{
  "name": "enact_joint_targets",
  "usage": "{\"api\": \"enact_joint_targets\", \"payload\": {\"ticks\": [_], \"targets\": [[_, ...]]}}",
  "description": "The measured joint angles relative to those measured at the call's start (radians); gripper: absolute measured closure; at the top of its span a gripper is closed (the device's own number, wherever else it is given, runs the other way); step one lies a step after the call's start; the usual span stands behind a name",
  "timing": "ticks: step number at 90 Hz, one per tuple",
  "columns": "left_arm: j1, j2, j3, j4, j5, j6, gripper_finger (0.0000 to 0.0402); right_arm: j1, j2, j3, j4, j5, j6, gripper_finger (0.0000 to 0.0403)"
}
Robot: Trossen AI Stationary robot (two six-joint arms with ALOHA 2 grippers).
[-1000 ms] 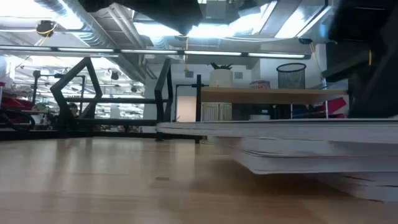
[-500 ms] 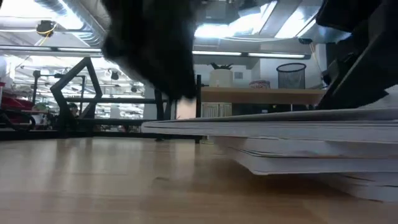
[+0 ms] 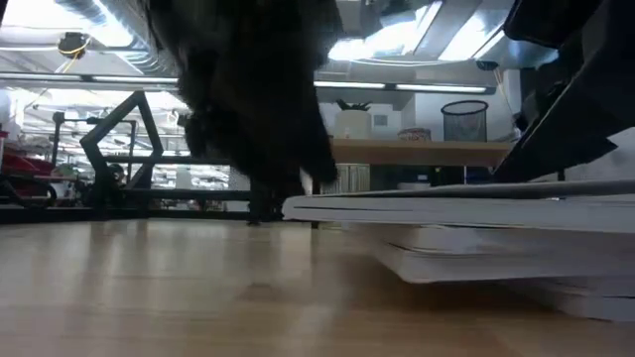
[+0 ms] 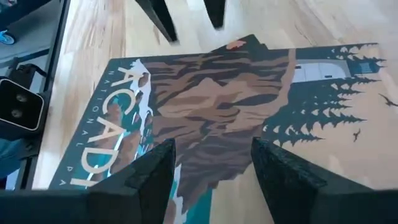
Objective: Stock shelves
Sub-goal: Put the brown book into the book holder
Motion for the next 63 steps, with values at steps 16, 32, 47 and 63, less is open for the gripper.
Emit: {"api": "enact_joint_targets", "payload": {"ticks": [16,32,47,63], "targets": [[-0.013,-0.025,-0.105,0.274,0.097,-0.067,0.0203,0.000,0.000,0.000,-0.001,0.038,-0.001,0.0205],[-0.028,-0.004,-0.259,0.542,0.152,-0.251,0.0203,0.000,0.000,0.000,-0.001,0.049,0.000,0.0205],[-0.031,-0.004,-0.337,0.584,0.076,-0.423,0.0203,0.000,0.000,0.000,0.000,0.063,0.000,0.0205],[-0.033,0.000,-0.351,0.659,0.061,-0.468,0.0203,0.000,0.000,0.000,0.000,0.073,0.000,0.0205]]}}
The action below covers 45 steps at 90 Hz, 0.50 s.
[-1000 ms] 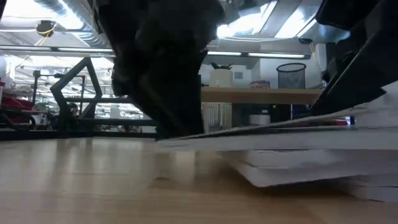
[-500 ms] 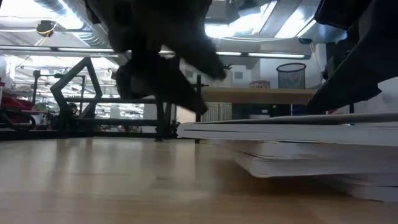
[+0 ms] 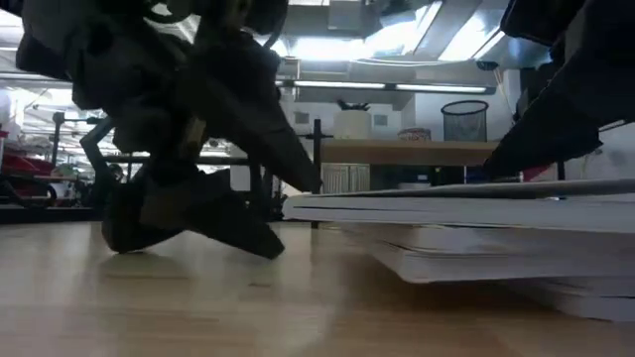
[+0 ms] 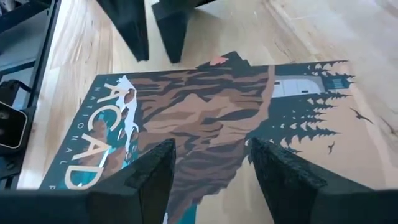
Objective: Stock shelves
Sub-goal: Put the brown book into the book holder
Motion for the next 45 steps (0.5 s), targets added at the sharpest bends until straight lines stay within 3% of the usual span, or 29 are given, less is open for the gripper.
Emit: {"api": "enact_joint_targets", "payload": {"ticks": [35,45], "targets": [[0.009,0.112,0.007,0.296,0.027,0.001,0.0203,0.000,-0.001,0.000,0.002,0.027,0.001,0.0205],[0.017,0.116,0.026,0.279,0.038,0.014,0.0203,0.000,-0.001,0.000,0.002,0.027,0.001,0.0205]]}}
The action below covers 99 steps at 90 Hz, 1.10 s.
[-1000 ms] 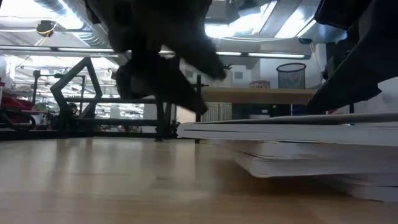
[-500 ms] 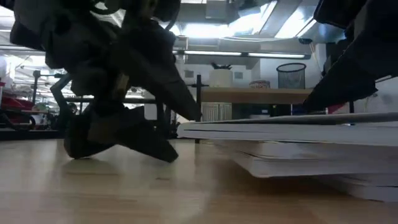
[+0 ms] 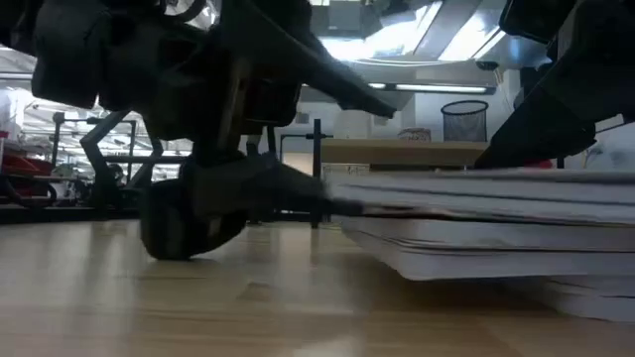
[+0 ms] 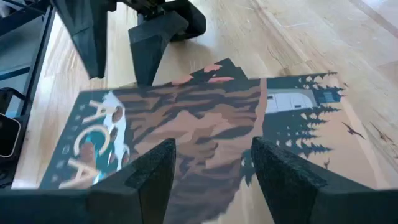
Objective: Stock shelves
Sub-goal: Put the brown book into the book holder
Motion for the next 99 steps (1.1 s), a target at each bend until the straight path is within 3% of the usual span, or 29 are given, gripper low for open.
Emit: {"api": "enact_joint_targets", "payload": {"ticks": [26,46,55,75,99], "targets": [[0.017,0.002,0.021,-0.068,0.011,-0.012,0.0203,0.003,-0.009,0.008,-0.029,0.024,0.002,0.0205],[0.017,0.002,0.021,-0.077,0.010,-0.004,0.0203,0.007,-0.030,0.150,-0.460,-0.070,0.239,0.0205],[0.017,0.002,0.021,-0.091,0.004,-0.003,0.0203,0.007,-0.011,0.162,-0.536,-0.091,0.291,0.0205],[0.017,0.002,0.021,-0.101,-0.024,0.007,0.0203,0.006,0.082,0.148,-0.442,-0.039,0.284,0.0205],[0.017,0.002,0.020,-0.118,-0.039,0.008,0.0203,-0.053,0.118,0.144,-0.206,0.007,0.229,0.0205]]}}
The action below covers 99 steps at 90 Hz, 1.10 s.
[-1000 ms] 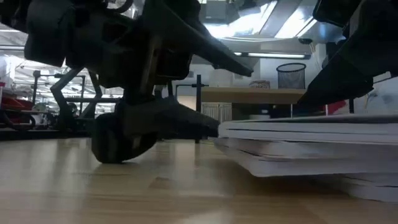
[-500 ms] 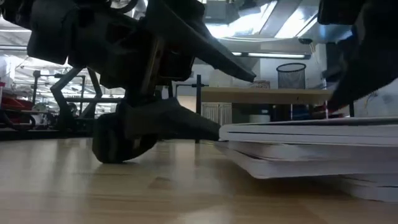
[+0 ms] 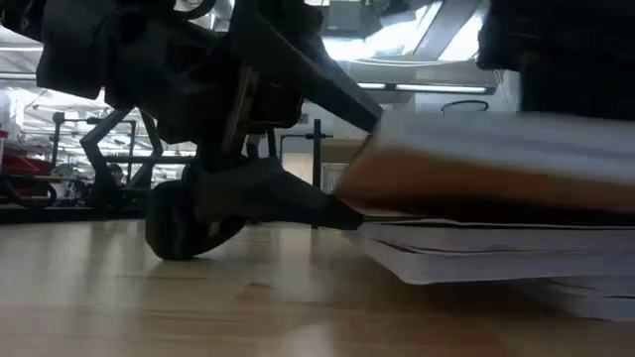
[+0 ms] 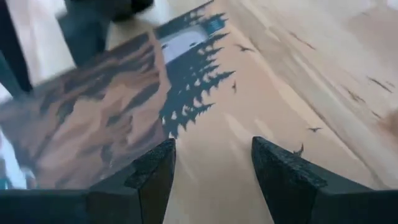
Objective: Stock shelves
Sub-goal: Put the brown book into the book holder
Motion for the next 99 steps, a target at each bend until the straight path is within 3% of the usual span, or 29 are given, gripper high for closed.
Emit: {"api": "enact_joint_targets", "payload": {"ticks": [20,36,61,78,99], "targets": [[0.000,0.000,-0.002,-0.007,-0.059,0.030,0.0206,-0.041,0.000,0.000,0.018,0.008,-0.046,0.0205],[0.000,0.000,-0.002,-0.018,-0.079,0.035,0.0243,-0.017,-0.009,0.036,-0.031,-0.028,-0.092,0.0205],[-0.003,0.000,-0.002,-0.030,-0.088,0.031,0.0279,0.053,-0.016,0.126,-0.359,-0.018,0.153,0.0205],[-0.004,0.000,-0.002,-0.032,-0.098,0.033,0.0280,0.045,0.043,0.102,-0.265,-0.032,0.156,0.0205],[-0.005,0.000,-0.003,-0.033,-0.128,0.026,0.0280,0.006,0.110,0.104,-0.015,-0.023,0.030,0.0205]]}}
